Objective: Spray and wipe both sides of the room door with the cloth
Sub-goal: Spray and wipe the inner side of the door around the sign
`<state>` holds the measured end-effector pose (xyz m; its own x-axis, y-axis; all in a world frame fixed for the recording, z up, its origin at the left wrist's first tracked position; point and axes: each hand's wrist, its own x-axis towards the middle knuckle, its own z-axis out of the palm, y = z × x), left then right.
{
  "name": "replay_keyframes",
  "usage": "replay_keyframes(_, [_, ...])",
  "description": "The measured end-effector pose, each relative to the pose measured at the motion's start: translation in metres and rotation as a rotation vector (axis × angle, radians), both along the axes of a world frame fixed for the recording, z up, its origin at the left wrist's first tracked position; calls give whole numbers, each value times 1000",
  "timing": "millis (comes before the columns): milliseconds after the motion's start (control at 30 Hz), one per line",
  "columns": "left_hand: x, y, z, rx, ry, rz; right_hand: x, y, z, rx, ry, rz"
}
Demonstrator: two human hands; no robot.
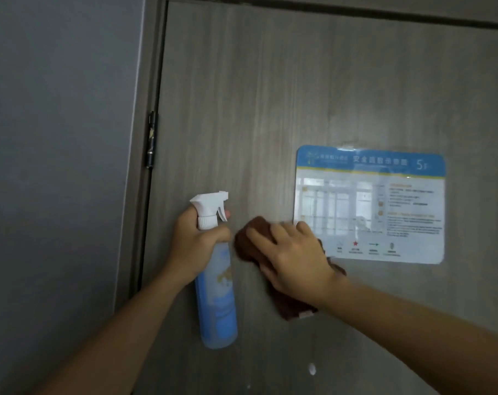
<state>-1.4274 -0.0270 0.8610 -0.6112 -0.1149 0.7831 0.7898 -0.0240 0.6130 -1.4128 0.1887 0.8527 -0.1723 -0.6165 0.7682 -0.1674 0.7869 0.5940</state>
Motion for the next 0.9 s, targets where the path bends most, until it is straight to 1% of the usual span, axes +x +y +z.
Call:
replay_keyframes(67, [2,0,-1,-3,0,-20,2,11,-34,128,-35,-27])
replay_keyframes(100, [2,0,-2,-2,0,-25,2,16,-41,165,-35,-40])
replay_keyframes(167, [3,1,-4,2,3,-24,1,19,-32,201,3,-55])
replay_keyframes(233, [3,2,-3,6,-3,-22,0,15,-7,119,70,-65])
replay_keyframes(300, [2,1,-3,-4,-6,-18,0,9,23,-65,116,-74])
replay_keyframes(367, [2,1,-2,-13,2,-22,0,1,42,-207,118,-88])
replay_keyframes(433, [2,0,-3,-16,4,-8,0,-5,38,-267,111,-85])
replay_keyframes(467, [3,0,-3,-21,3,1,-1,-6,26,-264,108,-69])
replay_keyframes(533, [4,1,-4,-22,-3,8,-2,-2,-12,-168,67,-8])
replay_keyframes(633, [6,4,-6,-21,-13,26,-3,13,-77,89,-20,45])
replay_keyframes(700, [7,6,-7,-25,-22,39,-6,19,-98,153,-39,59])
replay_keyframes(800, [6,7,-6,-27,-23,59,-7,19,-79,92,20,46])
replay_keyframes(900, [5,7,-6,-25,-29,71,-5,14,-33,-114,94,3])
